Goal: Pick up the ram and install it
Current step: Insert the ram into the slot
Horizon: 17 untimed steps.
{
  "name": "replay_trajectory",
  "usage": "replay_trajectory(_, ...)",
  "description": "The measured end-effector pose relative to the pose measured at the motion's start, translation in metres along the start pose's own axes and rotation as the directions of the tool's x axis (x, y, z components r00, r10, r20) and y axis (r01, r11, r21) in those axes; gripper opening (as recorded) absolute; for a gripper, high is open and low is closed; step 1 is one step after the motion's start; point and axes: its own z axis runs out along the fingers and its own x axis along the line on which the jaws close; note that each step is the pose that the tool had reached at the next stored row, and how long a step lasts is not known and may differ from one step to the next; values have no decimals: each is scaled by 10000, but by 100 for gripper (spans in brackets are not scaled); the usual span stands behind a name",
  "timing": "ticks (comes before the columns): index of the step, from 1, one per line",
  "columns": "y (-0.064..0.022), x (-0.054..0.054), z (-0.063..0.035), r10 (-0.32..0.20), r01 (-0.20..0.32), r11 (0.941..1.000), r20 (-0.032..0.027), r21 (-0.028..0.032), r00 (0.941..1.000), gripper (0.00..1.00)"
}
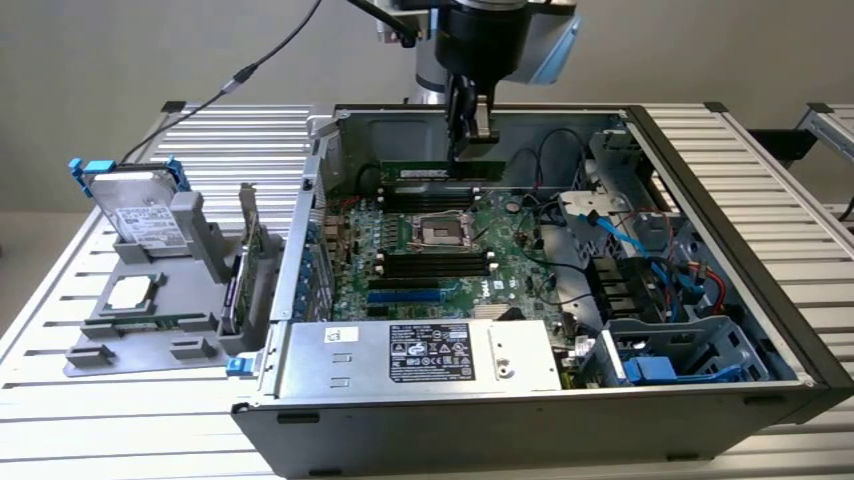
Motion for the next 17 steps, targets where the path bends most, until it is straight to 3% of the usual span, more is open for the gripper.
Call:
replay_trajectory(14,-9,43,250,-177,177,9998,-28,-12,9998,14)
replay_trajectory(17,-9,71,279,-244,243,9997,-36,-84,9997,14)
